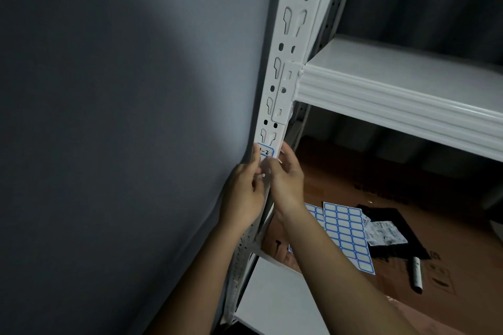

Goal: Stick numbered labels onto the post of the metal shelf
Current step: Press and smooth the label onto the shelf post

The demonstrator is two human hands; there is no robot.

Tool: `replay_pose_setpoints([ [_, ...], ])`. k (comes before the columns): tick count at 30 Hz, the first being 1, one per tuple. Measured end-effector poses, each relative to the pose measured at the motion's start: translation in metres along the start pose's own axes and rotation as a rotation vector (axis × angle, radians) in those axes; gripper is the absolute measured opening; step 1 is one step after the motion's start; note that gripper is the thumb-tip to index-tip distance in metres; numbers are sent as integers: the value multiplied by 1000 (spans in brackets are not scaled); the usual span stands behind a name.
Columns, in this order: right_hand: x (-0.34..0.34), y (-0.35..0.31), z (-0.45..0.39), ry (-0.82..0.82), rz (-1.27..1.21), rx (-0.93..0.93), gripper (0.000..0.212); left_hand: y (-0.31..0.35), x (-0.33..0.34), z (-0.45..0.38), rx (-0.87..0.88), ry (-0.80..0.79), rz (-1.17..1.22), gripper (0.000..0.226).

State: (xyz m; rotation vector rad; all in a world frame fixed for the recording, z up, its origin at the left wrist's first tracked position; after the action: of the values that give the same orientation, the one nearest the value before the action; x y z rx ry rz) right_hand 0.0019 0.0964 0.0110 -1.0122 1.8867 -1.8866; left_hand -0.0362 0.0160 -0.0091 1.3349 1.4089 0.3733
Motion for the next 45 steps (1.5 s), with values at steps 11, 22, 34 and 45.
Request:
replay_pose_setpoints([
  [11,-20,-1,-10,3,347,-421,34,15,-2,-10,13,340,1,21],
  [22,-31,10,-30,-107,298,-493,27,5,15,-24,13,592,88,35],
  [34,-31,10,-27,-104,300,-467,30,7,10,-26,47,569,-88,45],
  [45,-30,11,-25,-93,292,-448,30,9,9,-26,79,565,-157,44],
])
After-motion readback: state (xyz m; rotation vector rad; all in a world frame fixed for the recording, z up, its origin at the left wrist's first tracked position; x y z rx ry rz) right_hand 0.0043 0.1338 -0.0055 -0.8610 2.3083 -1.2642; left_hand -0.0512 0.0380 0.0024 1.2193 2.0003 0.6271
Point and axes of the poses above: each hand's wrist, its own z-axis away from the middle knuckle, its own x-axis out of the palm, y = z × x, the point moved 3 cm from there along -z, towards the middle knuckle, and after that the axes turned 4 degrees about y, right-handed, at the moved point
